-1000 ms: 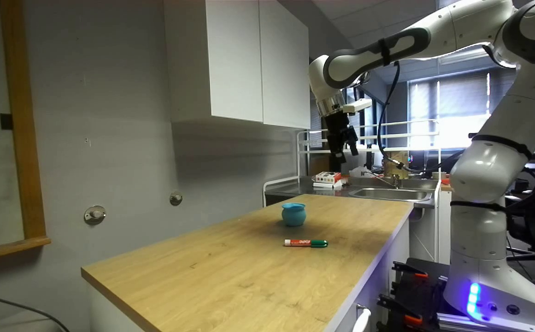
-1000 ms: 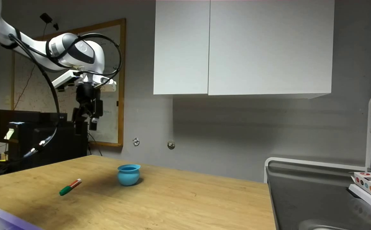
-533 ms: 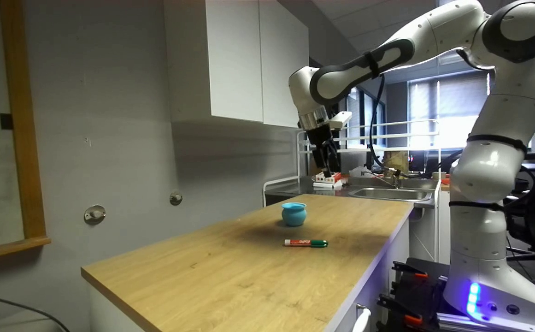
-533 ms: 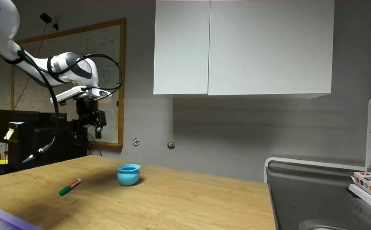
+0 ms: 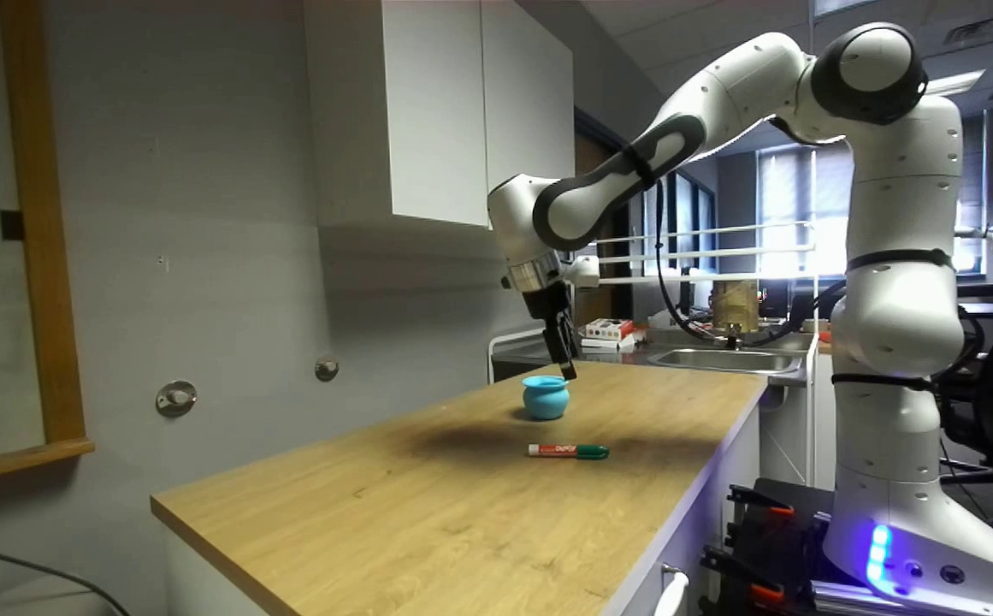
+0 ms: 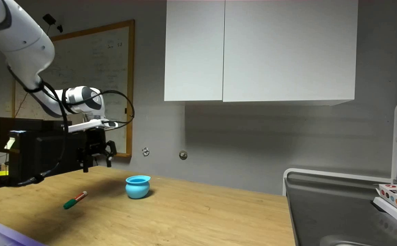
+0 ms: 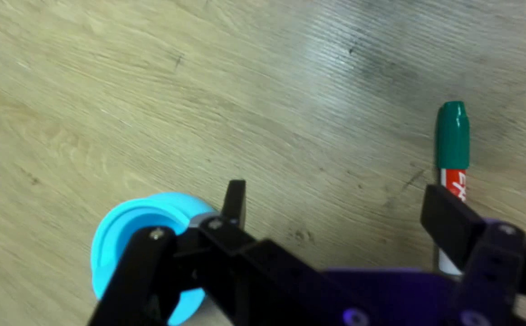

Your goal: Put the marker in the bowl

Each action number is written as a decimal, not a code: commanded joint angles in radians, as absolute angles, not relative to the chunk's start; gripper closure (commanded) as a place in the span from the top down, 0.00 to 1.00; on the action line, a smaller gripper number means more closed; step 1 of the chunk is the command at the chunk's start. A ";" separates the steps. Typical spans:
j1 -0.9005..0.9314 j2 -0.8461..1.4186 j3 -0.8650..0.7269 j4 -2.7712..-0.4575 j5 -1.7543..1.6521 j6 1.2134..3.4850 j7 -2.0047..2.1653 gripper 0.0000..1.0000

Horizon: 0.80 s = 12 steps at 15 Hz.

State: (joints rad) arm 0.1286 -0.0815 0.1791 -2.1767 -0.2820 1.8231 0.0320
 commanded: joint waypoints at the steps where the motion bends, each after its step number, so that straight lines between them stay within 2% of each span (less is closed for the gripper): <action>1: 0.141 0.019 0.170 -2.152 -0.283 1.884 -0.060 1.00; 7: 0.130 0.089 0.158 -2.224 -0.221 2.062 -0.175 1.00; 12: 0.148 0.108 0.177 -2.257 -0.143 2.097 -0.212 1.00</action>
State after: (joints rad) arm 0.1345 0.1086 0.1676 -2.2384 -0.1830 2.0817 -0.1855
